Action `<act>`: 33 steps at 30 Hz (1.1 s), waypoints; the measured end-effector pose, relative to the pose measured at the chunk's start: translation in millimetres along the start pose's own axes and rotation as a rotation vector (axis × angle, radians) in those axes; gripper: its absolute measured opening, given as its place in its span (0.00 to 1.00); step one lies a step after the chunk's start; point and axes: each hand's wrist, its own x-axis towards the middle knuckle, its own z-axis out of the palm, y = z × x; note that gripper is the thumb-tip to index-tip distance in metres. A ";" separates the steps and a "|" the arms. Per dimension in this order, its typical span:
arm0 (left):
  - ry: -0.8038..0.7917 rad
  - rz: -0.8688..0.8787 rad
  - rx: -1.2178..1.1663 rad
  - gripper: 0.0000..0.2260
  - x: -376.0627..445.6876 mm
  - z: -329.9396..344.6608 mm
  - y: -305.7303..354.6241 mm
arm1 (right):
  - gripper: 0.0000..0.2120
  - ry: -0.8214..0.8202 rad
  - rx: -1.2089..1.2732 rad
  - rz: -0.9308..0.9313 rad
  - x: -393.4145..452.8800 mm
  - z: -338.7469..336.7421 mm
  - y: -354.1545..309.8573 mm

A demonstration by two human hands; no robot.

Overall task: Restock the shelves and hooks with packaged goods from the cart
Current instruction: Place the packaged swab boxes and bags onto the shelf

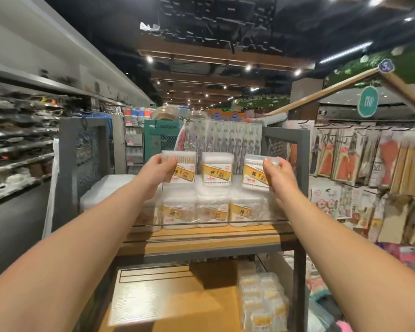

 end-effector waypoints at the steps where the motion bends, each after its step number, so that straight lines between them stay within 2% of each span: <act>1: -0.004 -0.004 -0.004 0.11 3.8 2.0 -0.9 | 0.27 -0.009 -0.015 -0.005 7.0 0.8 0.3; 4: -0.049 -0.018 -0.014 0.11 13.6 5.2 -1.9 | 0.28 -0.066 -0.079 0.010 27.4 1.3 -0.4; 7: -0.054 -0.036 -0.017 0.17 23.2 5.4 -5.0 | 0.31 -0.108 -0.025 0.104 49.0 -1.0 6.6; 10: -0.041 -0.037 0.093 0.21 30.7 8.7 -8.1 | 0.17 -0.097 0.057 0.141 41.7 1.8 -1.1; 13: 0.034 -0.054 0.193 0.33 30.7 13.9 -8.2 | 0.08 -0.086 0.081 0.178 36.4 4.4 -3.4; 15: 0.036 -0.068 0.134 0.35 27.9 23.5 -10.2 | 0.10 -0.101 0.078 0.168 31.3 6.6 -2.4; 19: 0.008 -0.065 0.005 0.33 30.1 50.5 -6.2 | 0.18 -0.065 -0.033 0.102 35.5 12.8 3.9; 22: 0.039 -0.060 0.001 0.33 37.9 63.4 -5.3 | 0.17 -0.052 -0.040 0.127 43.6 13.9 1.6; 28: 0.103 -0.085 -0.011 0.35 53.9 75.5 -8.1 | 0.23 -0.021 -0.008 0.139 63.3 13.6 3.2; 33: 0.088 -0.067 0.029 0.37 50.2 65.9 -13.6 | 0.20 -0.015 -0.036 0.139 66.0 17.9 13.7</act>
